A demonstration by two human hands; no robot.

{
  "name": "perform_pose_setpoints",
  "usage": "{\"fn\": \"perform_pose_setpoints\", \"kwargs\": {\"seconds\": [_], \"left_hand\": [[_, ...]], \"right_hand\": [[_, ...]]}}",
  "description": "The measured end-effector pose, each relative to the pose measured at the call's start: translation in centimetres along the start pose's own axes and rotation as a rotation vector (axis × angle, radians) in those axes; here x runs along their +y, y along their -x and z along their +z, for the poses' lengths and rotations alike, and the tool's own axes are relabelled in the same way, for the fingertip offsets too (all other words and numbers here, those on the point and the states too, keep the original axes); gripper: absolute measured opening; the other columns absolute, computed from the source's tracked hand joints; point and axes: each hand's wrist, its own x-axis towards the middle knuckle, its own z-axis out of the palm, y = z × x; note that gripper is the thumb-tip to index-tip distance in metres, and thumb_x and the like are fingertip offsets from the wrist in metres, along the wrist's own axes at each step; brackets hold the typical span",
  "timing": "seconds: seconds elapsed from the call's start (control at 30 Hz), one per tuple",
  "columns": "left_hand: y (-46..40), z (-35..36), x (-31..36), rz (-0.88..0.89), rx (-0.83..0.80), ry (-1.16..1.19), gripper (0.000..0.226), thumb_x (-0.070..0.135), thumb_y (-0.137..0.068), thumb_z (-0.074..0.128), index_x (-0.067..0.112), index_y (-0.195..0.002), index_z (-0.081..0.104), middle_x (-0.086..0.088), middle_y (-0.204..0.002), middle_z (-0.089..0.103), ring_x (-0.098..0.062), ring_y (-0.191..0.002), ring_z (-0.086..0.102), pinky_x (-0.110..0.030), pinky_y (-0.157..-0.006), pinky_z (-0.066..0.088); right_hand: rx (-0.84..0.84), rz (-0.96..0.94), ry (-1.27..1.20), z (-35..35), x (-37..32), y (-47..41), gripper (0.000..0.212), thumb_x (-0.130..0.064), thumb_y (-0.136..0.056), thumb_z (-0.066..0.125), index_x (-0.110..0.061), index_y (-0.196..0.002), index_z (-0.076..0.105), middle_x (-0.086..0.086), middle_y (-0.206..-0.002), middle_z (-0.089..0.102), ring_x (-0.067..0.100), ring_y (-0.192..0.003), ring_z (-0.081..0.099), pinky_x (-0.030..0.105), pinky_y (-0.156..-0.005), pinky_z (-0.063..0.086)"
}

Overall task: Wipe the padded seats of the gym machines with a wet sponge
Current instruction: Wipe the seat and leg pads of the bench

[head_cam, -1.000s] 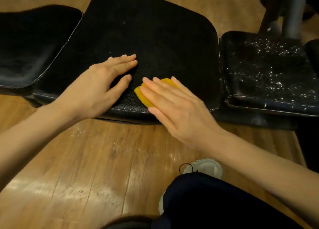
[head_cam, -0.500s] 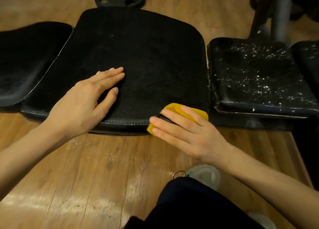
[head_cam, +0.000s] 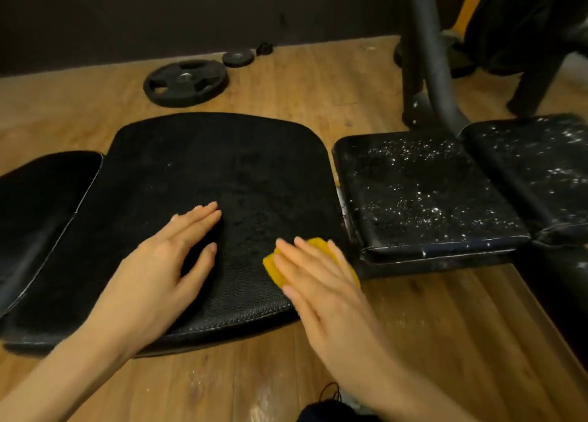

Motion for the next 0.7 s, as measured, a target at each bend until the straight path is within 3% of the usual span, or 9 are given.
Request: {"fn": "perform_pose_setpoints", "kwargs": {"seconds": [0.13,0.23,0.3,0.37,0.47,0.6,0.7], "left_hand": [[-5.1,2.1,1.3,0.083,-0.033,0.009,0.054,0.033,-0.098,0.043,0.026,-0.151,0.035,0.015,-0.157,0.028,-0.001,-0.146,0.023,-0.03,-0.122,0.019],[-6.7,3.4,1.5,0.088,-0.058,-0.028,0.056,0.034,-0.099,0.04,0.022,-0.153,0.031,0.011,-0.16,0.024,-0.003,-0.147,0.018,-0.022,-0.121,0.011],[-6.4,4.0,1.2,0.101,-0.083,-0.033,0.06,0.041,-0.097,0.034,0.021,-0.153,0.029,0.011,-0.161,0.021,-0.002,-0.148,0.016,-0.019,-0.119,0.008],[-6.3,4.3,0.9,0.095,-0.082,-0.006,0.063,0.047,-0.095,0.03,0.022,-0.153,0.03,0.013,-0.16,0.022,-0.001,-0.148,0.016,-0.023,-0.121,0.01],[-6.4,4.3,1.0,0.09,-0.074,0.011,0.06,0.042,-0.096,0.034,0.02,-0.152,0.032,0.011,-0.16,0.024,-0.002,-0.148,0.018,-0.026,-0.122,0.012],[-6.4,4.2,1.3,0.089,-0.094,-0.018,0.056,0.033,-0.099,0.039,0.019,-0.152,0.032,0.009,-0.16,0.024,-0.007,-0.148,0.018,-0.029,-0.122,0.012],[-6.5,4.2,1.3,0.079,-0.118,-0.025,0.055,0.03,-0.1,0.04,0.017,-0.153,0.031,0.007,-0.161,0.023,-0.008,-0.148,0.018,-0.034,-0.124,0.013]], "right_hand": [[0.023,0.053,0.037,-0.4,2.8,-4.9,0.043,-0.026,-0.1,0.035,-0.014,-0.139,0.052,-0.001,-0.149,0.044,0.016,-0.143,0.032,0.041,-0.121,0.015],[0.081,0.272,-0.043,-0.4,4.1,-8.7,0.038,-0.018,-0.1,0.047,-0.015,-0.138,0.053,0.003,-0.152,0.039,0.02,-0.145,0.026,0.035,-0.121,0.006],[0.264,0.276,-0.147,-0.2,3.5,-6.2,0.031,-0.017,-0.095,0.057,-0.015,-0.125,0.066,0.0,-0.138,0.056,0.015,-0.133,0.044,0.033,-0.119,0.023],[0.388,0.276,-0.27,0.5,1.9,-1.6,0.028,-0.02,-0.093,0.061,-0.018,-0.119,0.069,-0.008,-0.129,0.062,0.006,-0.126,0.05,0.027,-0.113,0.032],[0.456,0.317,-0.392,1.5,1.0,0.2,0.029,-0.02,-0.095,0.058,-0.02,-0.122,0.067,-0.014,-0.13,0.061,0.002,-0.13,0.046,0.02,-0.111,0.033],[0.513,0.444,-0.413,1.3,2.1,-3.1,0.028,-0.015,-0.098,0.054,-0.017,-0.122,0.068,-0.01,-0.128,0.062,0.0,-0.125,0.047,0.017,-0.108,0.035],[0.6,0.464,-0.475,2.4,0.0,0.0,0.032,-0.015,-0.101,0.048,-0.016,-0.131,0.06,-0.01,-0.138,0.054,0.003,-0.134,0.04,0.017,-0.11,0.032]]}}
